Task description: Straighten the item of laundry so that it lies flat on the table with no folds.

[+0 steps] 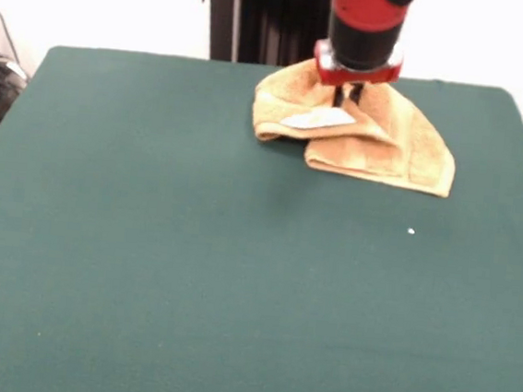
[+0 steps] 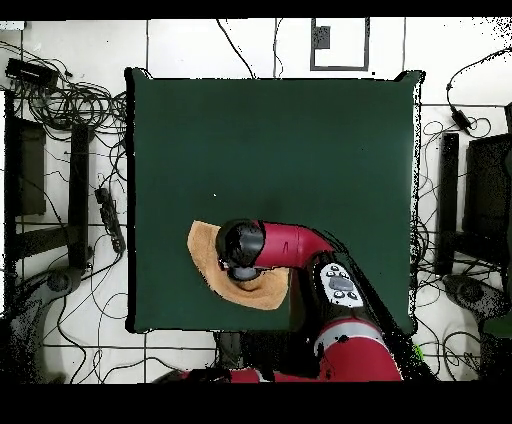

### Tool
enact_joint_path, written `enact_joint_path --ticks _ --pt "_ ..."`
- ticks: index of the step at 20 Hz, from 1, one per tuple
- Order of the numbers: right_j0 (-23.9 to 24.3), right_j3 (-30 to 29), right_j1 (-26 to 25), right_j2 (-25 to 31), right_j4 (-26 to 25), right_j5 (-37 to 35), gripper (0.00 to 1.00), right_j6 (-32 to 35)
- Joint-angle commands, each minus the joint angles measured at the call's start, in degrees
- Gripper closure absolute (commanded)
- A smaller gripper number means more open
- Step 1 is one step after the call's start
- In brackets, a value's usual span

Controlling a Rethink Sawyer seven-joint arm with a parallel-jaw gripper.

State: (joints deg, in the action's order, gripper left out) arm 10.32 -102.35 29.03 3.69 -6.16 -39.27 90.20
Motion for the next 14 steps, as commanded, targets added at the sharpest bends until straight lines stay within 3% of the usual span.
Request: enact_joint_path --ticks 1,14 --pt "1.64 8.74 -3.17 5.1 -3.99 1.24 1.0 -2.17" --pt "4.38 13.99 -5.1 6.9 -8.55 -1.8 1.0 -5.28"
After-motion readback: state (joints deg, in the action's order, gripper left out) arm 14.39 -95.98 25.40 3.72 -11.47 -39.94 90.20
